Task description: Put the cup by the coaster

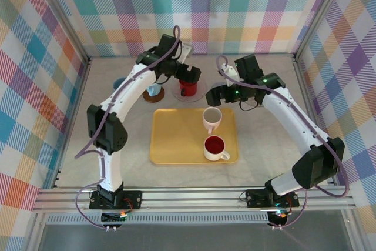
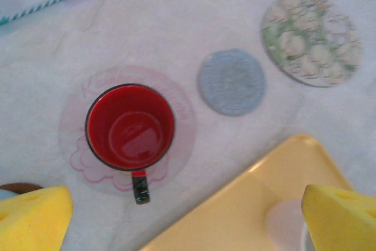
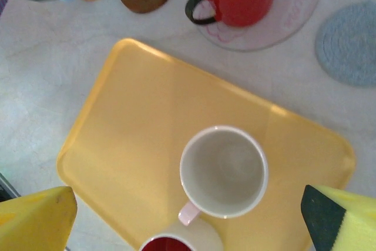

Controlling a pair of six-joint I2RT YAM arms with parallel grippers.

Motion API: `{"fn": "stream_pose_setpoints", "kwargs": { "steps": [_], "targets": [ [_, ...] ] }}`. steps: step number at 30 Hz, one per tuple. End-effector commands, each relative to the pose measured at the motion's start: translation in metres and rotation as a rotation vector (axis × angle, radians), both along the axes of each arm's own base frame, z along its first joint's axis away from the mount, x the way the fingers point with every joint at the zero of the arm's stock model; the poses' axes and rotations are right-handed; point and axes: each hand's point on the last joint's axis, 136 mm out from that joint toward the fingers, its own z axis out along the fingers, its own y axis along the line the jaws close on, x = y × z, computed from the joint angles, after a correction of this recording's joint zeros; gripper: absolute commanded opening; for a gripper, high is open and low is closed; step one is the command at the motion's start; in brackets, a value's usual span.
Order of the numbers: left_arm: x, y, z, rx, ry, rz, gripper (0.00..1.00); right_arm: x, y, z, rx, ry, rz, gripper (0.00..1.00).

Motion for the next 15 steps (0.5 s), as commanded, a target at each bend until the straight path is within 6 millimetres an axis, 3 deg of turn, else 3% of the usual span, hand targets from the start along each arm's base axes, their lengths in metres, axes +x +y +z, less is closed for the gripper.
{"fn": "stream_pose_setpoints", "kwargs": {
  "steps": [1, 9, 15],
  "targets": [
    [-0.027, -0.004, 0.01, -0.059, -0.013, -0.118, 1.0, -0.023, -0.014, 0.002, -0.01, 0.086, -0.06, 0.99],
    [-0.076, 0.014, 0.011, -0.128, -0.023, -0.122, 1.0, -0.052, -0.023, -0.018, -0.035, 0.161, -0.104, 0.99],
    [-0.113, 0.016, 0.005, -0.233, -0.102, -0.174, 1.0, -0.07, -0.019, -0.039, -0.032, 0.216, -0.123, 0.97]
  ]
}}
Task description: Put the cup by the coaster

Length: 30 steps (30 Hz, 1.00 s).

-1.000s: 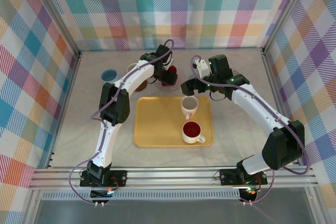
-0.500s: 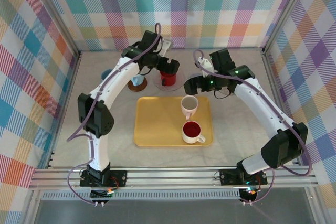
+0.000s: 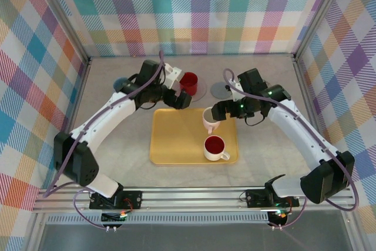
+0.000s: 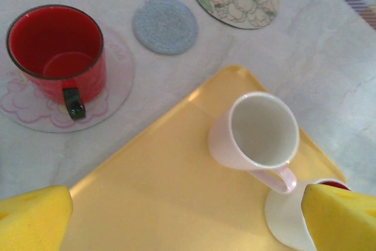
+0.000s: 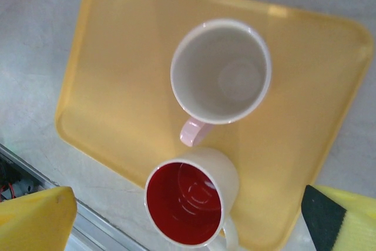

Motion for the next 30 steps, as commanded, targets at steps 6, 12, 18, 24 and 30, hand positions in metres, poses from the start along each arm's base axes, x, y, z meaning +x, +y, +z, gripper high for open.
{"fn": "stream_pose_setpoints", "kwargs": {
  "steps": [6, 12, 18, 24, 30],
  "targets": [
    [-0.036, 0.0, 0.022, -0.16, -0.13, -0.071, 1.0, -0.028, 0.004, -0.029, -0.004, 0.1, -0.032, 0.94],
    [-0.062, 0.008, -0.008, -0.113, -0.061, -0.105, 1.0, -0.031, 0.01, -0.049, -0.016, 0.116, -0.05, 0.89],
    [-0.071, 0.013, -0.024, -0.069, -0.006, -0.114, 1.0, -0.026, 0.015, -0.064, -0.02, 0.121, -0.075, 0.86],
    [-0.075, 0.016, -0.024, -0.075, -0.033, -0.108, 1.0, -0.02, 0.019, -0.072, -0.034, 0.129, -0.065, 0.86],
    [-0.079, 0.022, -0.042, -0.03, -0.019, -0.112, 1.0, -0.014, 0.025, -0.08, -0.045, 0.151, -0.064, 0.85]
  ]
}}
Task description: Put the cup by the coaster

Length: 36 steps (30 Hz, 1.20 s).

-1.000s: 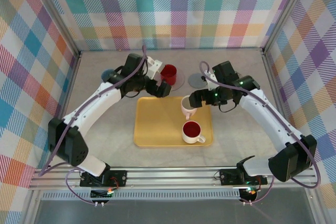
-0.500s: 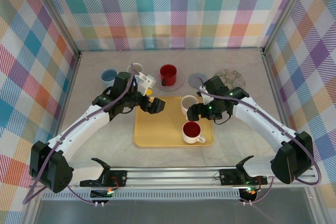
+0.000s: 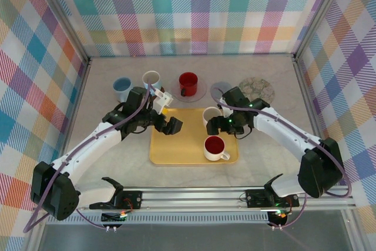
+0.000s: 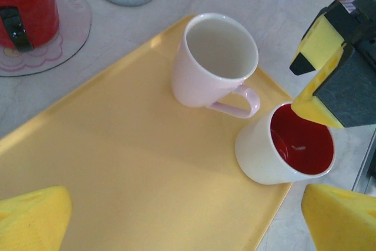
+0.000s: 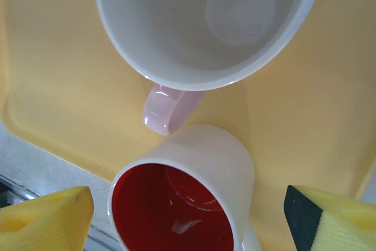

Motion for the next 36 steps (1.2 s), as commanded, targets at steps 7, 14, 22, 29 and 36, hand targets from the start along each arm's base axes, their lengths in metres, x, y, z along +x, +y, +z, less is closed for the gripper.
{"fn": "stream_pose_setpoints", "kwargs": {
  "steps": [7, 14, 22, 29, 36],
  "targets": [
    [-0.006, 0.0, -0.007, 0.041, -0.011, -0.048, 1.0, 0.009, 0.014, -0.007, 0.008, 0.03, 0.001, 0.85],
    [-0.007, -0.002, -0.016, 0.034, 0.025, -0.043, 1.0, 0.015, 0.014, -0.014, -0.015, 0.043, -0.018, 0.85],
    [-0.007, 0.0, -0.018, 0.038, 0.02, -0.034, 1.0, 0.024, 0.018, -0.021, -0.022, 0.043, -0.044, 0.87],
    [-0.007, -0.004, -0.019, 0.041, 0.039, -0.063, 1.0, 0.03, 0.012, -0.026, -0.094, 0.032, -0.013, 0.89],
    [-0.005, -0.012, -0.018, 0.01, 0.066, -0.075, 1.0, 0.032, 0.001, -0.029, -0.167, 0.015, 0.012, 0.92]
  ]
}}
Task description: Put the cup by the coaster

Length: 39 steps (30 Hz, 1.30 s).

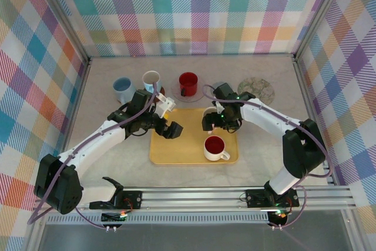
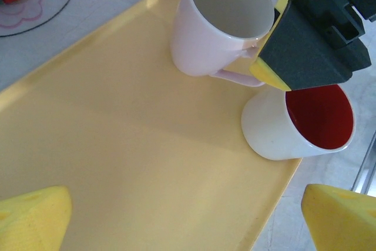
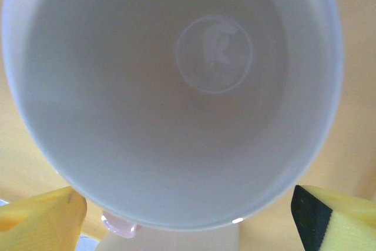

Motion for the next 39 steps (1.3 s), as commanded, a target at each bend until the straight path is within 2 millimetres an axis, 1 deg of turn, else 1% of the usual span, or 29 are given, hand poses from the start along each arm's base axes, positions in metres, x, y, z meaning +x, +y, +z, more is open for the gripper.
{"fn": "stream_pose_setpoints", "kwargs": {
  "steps": [1, 7, 11, 16, 19, 24, 32, 39],
  "targets": [
    [0.001, -0.012, 0.013, -0.046, -0.004, -0.039, 1.0, -0.001, -0.006, -0.001, -0.057, 0.001, 0.039, 0.92],
    [0.005, -0.015, 0.011, -0.044, 0.012, -0.044, 1.0, -0.004, -0.013, -0.001, -0.095, 0.004, 0.072, 0.93],
    [0.006, -0.017, 0.011, -0.048, 0.014, -0.044, 1.0, -0.007, -0.015, 0.0, -0.102, 0.003, 0.098, 0.96],
    [0.005, -0.018, 0.008, -0.052, 0.031, -0.044, 1.0, -0.011, -0.016, -0.001, -0.097, 0.033, 0.12, 0.96],
    [0.007, -0.019, 0.007, -0.055, 0.033, -0.043, 1.0, -0.01, -0.019, -0.001, -0.105, 0.035, 0.111, 0.96],
    [0.006, -0.022, 0.007, -0.066, 0.046, -0.05, 1.0, -0.008, -0.03, -0.003, -0.141, 0.04, 0.082, 0.95],
    [0.01, -0.025, 0.006, -0.066, 0.059, -0.052, 1.0, -0.005, -0.039, -0.003, -0.159, 0.035, 0.059, 0.95],
    [0.01, -0.025, 0.004, -0.063, 0.081, -0.049, 1.0, 0.0, -0.047, -0.004, -0.182, 0.03, 0.044, 0.95]
  ]
}}
